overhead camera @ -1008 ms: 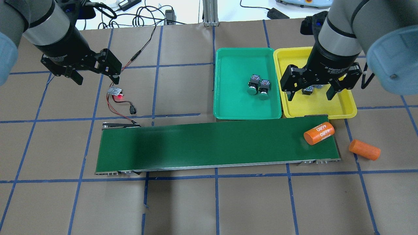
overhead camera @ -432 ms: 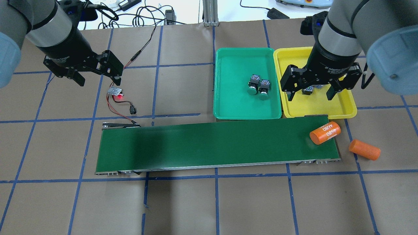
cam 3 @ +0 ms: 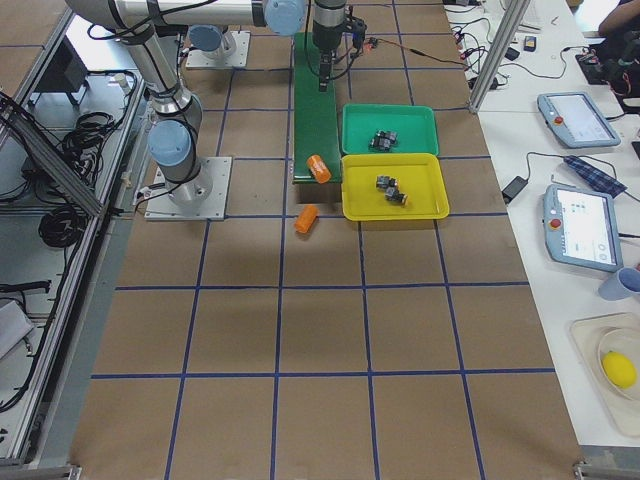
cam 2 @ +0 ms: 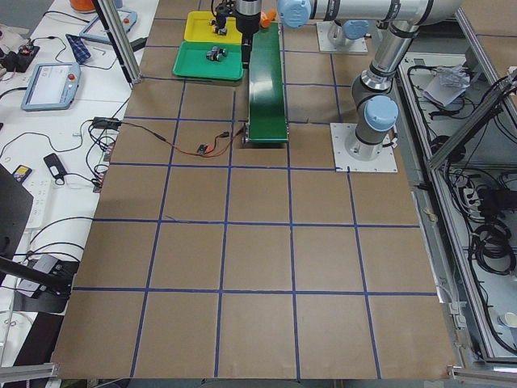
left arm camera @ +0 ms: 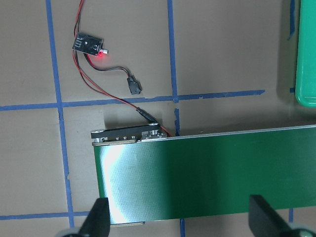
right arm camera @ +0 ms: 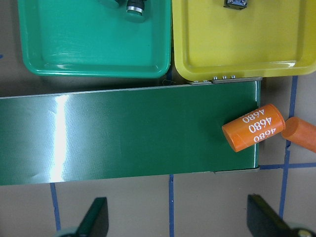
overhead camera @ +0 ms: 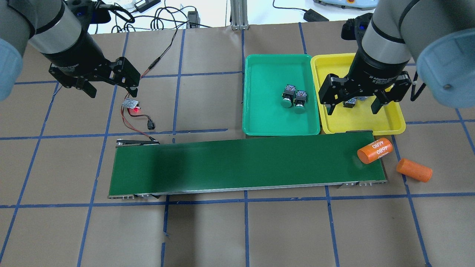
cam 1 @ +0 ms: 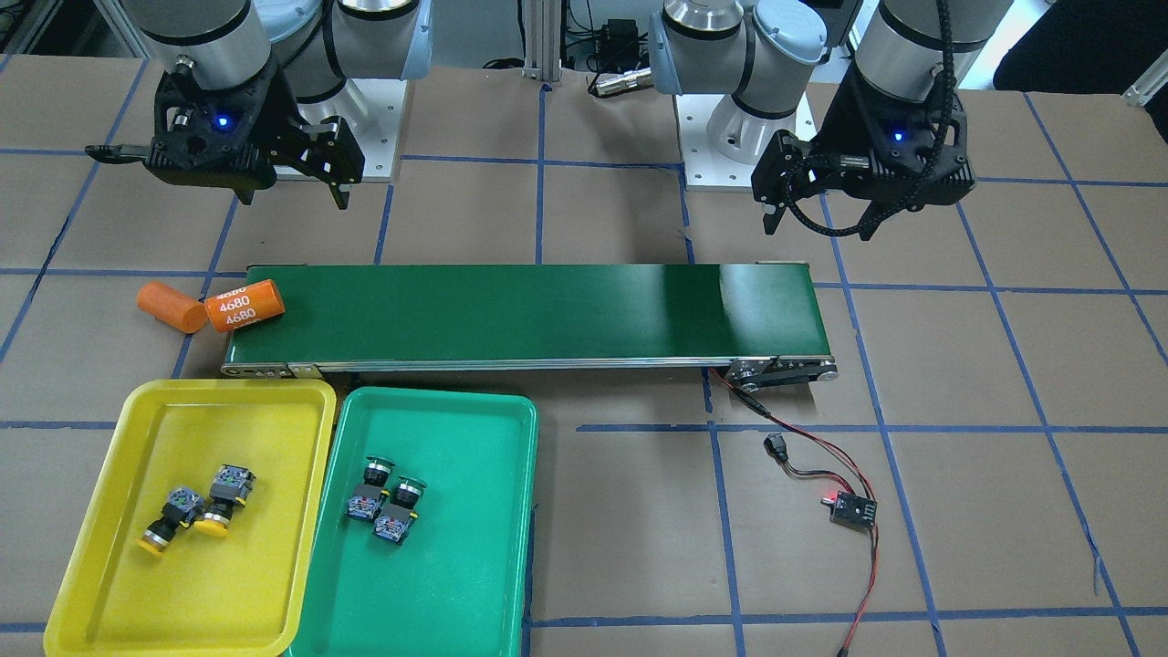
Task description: Sort buttons by color to trays
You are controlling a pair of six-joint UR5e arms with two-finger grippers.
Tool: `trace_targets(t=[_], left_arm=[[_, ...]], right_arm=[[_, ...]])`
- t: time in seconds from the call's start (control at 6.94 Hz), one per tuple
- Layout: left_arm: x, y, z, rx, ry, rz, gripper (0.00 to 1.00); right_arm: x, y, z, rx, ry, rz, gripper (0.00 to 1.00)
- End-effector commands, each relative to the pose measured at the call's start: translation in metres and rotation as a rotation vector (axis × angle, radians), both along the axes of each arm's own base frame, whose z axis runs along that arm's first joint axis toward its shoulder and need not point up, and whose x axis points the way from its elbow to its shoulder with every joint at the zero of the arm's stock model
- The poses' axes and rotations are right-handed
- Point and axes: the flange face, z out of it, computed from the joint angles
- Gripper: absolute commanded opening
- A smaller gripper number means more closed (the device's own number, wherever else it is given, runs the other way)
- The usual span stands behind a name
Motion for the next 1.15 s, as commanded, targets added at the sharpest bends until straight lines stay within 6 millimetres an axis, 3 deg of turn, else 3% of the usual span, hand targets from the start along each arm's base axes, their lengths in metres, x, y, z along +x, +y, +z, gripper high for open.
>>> trace_targets(t=[0.0, 1.01], left_arm=[[-0.0009, 0.0015, 0.0010, 0.000, 0.000, -0.002, 1.00], [-0.0015, 0.0005, -0.0035, 0.009, 0.001, -0.004, 1.00]], right_arm=[[-0.0001, 0.0004, -0.0009, 0.003, 0.001, 0.000, 1.00], [-0.0003, 0.0008, -0.0013, 0.008, 0.003, 0.000, 1.00]])
